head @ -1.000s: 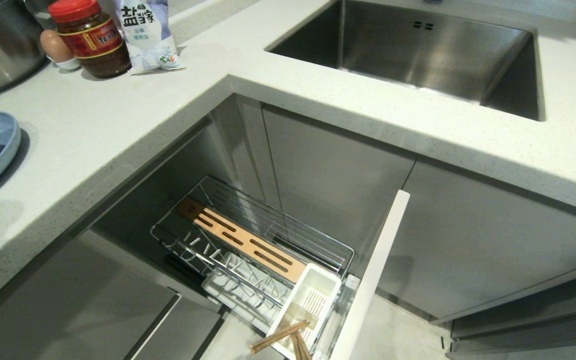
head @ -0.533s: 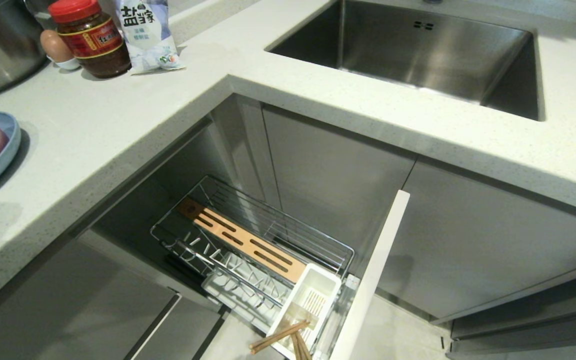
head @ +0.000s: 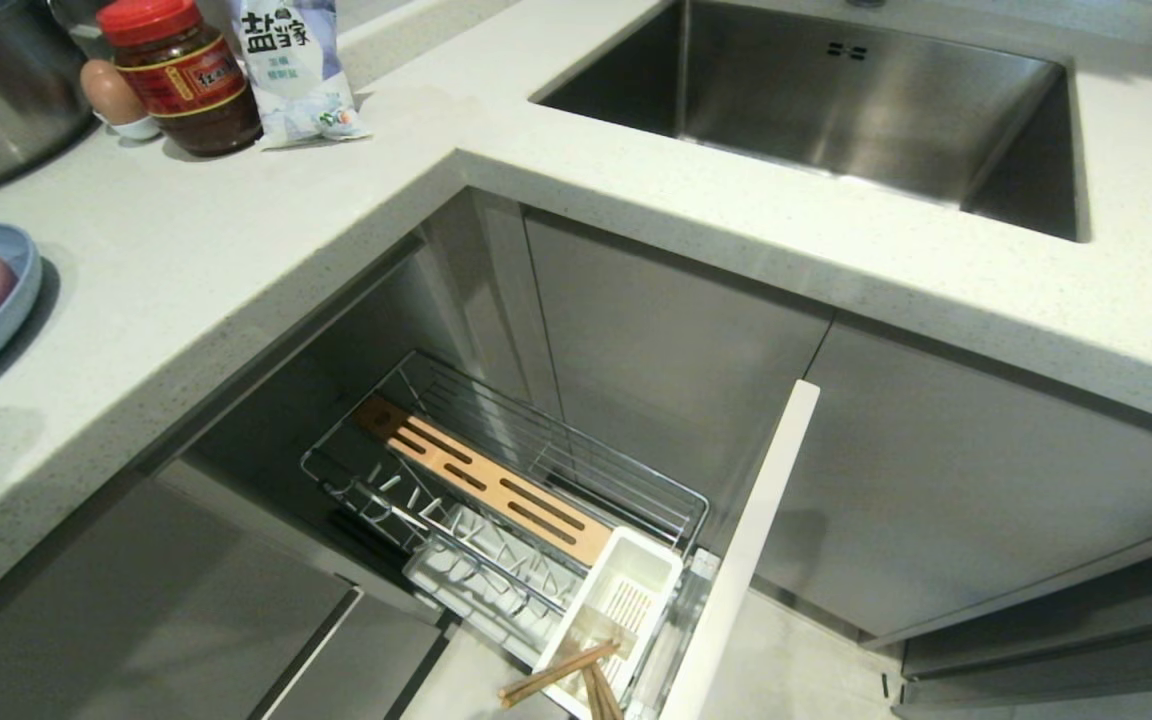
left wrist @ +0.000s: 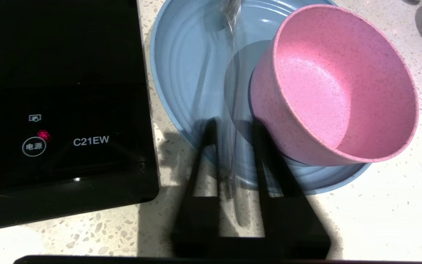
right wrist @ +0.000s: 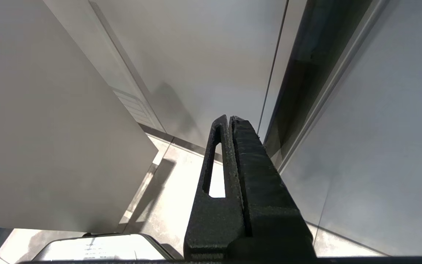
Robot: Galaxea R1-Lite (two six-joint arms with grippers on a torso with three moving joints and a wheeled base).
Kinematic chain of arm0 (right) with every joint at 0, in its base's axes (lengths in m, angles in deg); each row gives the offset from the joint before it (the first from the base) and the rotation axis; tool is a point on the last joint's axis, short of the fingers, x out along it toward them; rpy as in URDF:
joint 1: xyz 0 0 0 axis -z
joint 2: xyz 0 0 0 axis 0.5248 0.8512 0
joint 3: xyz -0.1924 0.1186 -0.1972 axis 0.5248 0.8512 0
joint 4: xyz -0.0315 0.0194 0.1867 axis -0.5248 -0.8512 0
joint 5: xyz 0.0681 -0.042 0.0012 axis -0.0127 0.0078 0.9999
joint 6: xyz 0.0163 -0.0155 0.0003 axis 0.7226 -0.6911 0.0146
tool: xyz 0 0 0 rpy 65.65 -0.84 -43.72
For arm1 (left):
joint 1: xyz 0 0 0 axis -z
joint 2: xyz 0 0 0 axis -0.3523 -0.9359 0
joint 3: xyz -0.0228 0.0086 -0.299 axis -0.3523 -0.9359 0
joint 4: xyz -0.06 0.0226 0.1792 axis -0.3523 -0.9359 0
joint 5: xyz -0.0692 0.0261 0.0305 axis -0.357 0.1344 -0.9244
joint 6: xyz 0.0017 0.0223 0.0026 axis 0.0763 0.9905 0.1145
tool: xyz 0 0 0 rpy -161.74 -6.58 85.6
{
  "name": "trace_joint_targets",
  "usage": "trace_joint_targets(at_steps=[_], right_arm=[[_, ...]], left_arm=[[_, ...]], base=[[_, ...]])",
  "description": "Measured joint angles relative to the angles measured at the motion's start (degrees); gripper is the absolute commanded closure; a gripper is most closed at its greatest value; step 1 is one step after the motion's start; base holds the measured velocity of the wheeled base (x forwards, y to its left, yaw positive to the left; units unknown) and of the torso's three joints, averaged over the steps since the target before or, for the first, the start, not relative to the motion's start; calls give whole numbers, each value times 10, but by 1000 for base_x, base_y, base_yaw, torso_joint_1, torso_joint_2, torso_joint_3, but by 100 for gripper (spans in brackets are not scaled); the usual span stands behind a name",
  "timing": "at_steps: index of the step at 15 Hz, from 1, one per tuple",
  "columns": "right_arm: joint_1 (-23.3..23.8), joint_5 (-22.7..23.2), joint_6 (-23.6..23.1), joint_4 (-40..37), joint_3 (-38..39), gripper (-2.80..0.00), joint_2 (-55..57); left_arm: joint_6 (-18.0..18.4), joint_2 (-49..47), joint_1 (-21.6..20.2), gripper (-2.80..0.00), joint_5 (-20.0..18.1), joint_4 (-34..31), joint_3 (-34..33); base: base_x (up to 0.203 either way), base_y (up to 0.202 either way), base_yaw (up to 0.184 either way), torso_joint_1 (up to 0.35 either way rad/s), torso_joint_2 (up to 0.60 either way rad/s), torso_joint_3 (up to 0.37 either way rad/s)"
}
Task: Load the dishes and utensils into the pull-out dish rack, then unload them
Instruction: Take the chopsticks out of the cupboard
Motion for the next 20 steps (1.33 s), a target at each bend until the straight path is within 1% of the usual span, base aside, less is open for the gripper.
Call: trace_joint_targets(at_steps=[7, 10, 11, 13, 15, 18, 20], right_arm=[[0, 0, 0, 0, 0, 0, 0], [0, 0, 0, 0, 0, 0, 0], [0, 0, 0, 0, 0, 0, 0], [0, 0, 0, 0, 0, 0, 0], [0, 0, 0, 0, 0, 0, 0], [0, 0, 0, 0, 0, 0, 0], [0, 0, 0, 0, 0, 0, 0]], left_arm=[[0, 2, 0, -280, 0, 1, -3], [4, 13, 0, -280, 4, 1, 20], [8, 19, 0, 0, 4, 1, 33], [21, 35, 0, 0, 8, 0, 67], [29, 49, 1, 0, 12, 0, 115], [35, 51, 9, 0, 11, -5, 216], [30, 35, 28, 0, 12, -20, 295]], base=[[0, 0, 0, 0, 0, 0], [0, 0, 0, 0, 0, 0], [0, 0, 0, 0, 0, 0], [0, 0, 0, 0, 0, 0], [0, 0, 0, 0, 0, 0], [0, 0, 0, 0, 0, 0], [0, 0, 0, 0, 0, 0]])
